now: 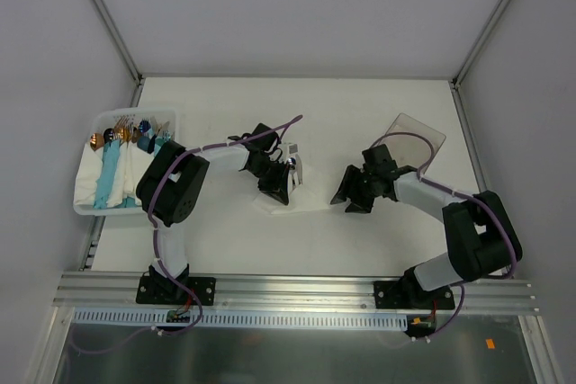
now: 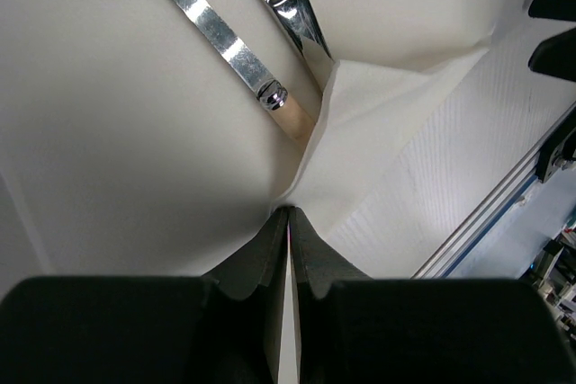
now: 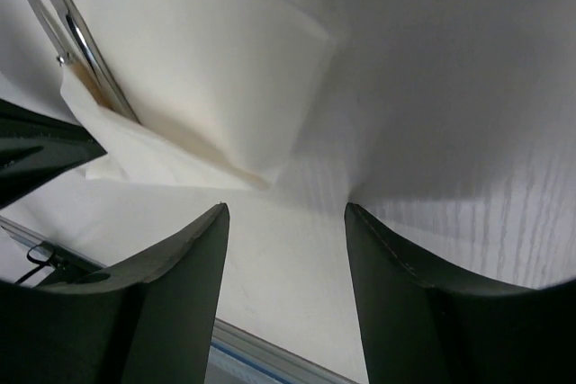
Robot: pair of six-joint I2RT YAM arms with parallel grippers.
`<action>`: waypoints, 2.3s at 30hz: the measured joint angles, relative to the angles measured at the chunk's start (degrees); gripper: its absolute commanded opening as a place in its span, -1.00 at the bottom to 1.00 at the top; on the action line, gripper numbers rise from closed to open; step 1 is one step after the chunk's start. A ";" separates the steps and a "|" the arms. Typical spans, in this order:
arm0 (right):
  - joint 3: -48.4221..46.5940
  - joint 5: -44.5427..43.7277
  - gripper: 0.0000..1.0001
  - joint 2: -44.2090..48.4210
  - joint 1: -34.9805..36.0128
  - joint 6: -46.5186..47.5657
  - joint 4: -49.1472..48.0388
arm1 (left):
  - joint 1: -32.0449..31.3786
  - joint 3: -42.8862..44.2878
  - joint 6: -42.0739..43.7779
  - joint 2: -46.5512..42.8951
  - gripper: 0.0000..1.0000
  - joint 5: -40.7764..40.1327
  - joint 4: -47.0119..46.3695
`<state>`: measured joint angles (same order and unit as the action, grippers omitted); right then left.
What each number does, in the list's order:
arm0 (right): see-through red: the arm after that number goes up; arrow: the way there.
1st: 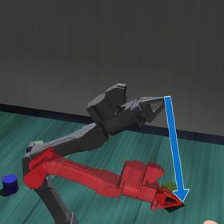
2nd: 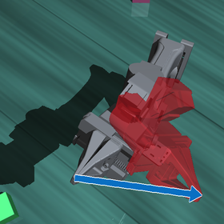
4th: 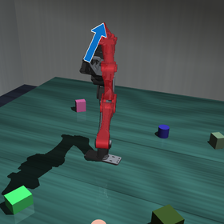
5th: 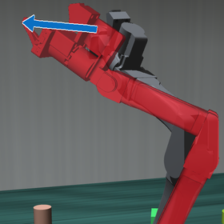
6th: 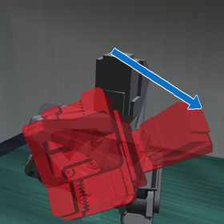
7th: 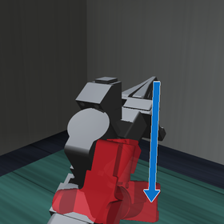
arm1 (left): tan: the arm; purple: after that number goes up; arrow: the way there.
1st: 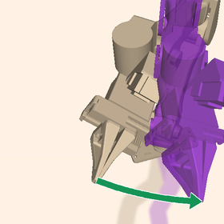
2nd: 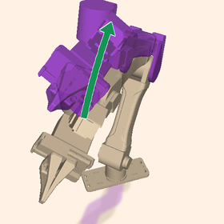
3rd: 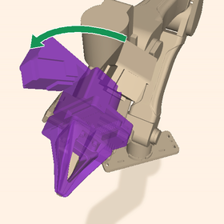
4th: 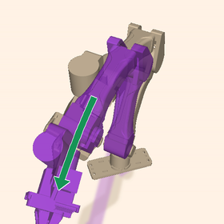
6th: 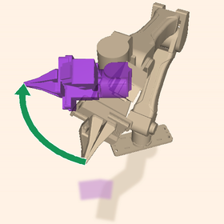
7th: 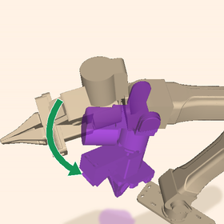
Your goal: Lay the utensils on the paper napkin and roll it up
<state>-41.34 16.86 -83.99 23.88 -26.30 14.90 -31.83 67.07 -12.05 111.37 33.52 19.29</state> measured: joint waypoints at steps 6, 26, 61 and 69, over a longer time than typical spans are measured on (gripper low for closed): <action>-0.74 0.98 0.16 -3.63 -1.46 -0.09 -5.35 | 0.00 0.00 -0.09 0.00 -0.88 -0.02 0.00; 1.20 6.54 0.22 -8.35 -5.97 -0.59 -23.61 | 0.07 0.00 -0.42 0.00 -0.88 -0.02 -0.02; 20.41 14.29 0.15 -17.25 -8.46 -14.75 -75.71 | 0.83 0.09 -0.44 0.11 -0.88 0.04 0.04; 22.88 13.97 0.07 -28.81 -8.46 -16.59 -100.39 | 0.83 0.24 -0.46 0.26 -0.88 0.09 0.24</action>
<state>-18.46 30.83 -112.79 15.42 -42.89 -85.49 -31.00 67.31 -12.51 111.63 33.61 19.53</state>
